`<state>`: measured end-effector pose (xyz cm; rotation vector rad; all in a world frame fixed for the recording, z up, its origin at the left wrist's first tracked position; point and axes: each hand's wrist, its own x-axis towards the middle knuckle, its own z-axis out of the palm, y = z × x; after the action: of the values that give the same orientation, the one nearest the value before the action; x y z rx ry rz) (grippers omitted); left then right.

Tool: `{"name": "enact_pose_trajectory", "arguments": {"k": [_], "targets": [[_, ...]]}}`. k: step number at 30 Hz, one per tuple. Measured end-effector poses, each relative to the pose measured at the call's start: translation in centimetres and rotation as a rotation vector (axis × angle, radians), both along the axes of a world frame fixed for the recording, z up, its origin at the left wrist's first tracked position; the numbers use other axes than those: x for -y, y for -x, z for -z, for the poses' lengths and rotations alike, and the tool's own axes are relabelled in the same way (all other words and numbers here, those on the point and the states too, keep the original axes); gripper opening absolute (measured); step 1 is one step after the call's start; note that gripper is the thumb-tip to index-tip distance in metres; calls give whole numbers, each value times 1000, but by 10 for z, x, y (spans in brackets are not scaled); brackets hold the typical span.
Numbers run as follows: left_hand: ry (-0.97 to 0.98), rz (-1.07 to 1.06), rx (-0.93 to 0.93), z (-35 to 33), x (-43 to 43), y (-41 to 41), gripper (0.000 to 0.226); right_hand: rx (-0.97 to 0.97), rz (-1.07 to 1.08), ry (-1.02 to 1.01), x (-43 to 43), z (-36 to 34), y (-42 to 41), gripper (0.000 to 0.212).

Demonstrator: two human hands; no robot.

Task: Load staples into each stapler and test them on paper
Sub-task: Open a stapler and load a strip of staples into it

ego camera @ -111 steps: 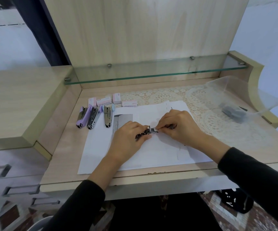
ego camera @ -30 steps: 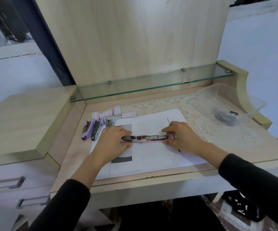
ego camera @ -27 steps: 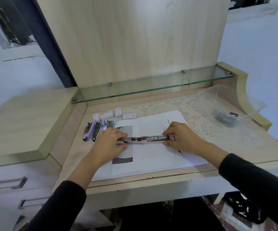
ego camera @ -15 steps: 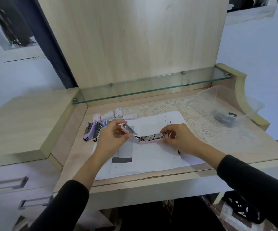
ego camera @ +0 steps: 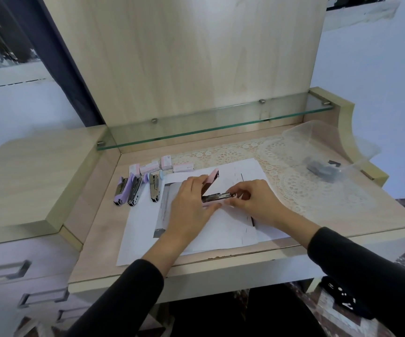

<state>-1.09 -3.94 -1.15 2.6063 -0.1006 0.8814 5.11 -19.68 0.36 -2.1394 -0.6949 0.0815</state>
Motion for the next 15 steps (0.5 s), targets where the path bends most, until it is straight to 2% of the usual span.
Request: {"name": "enact_pose_trajectory", "arguments": {"k": [5, 11, 15], "targets": [[-118, -2, 143, 3, 0, -5, 26, -76, 0, -72, 4, 1, -3, 29], [-132, 46, 151, 7, -1, -7, 21, -93, -13, -75, 6, 2, -3, 36], [-113, 69, 75, 8, -3, -5, 34, -52, -18, -30, 7, 2, -3, 35]]}}
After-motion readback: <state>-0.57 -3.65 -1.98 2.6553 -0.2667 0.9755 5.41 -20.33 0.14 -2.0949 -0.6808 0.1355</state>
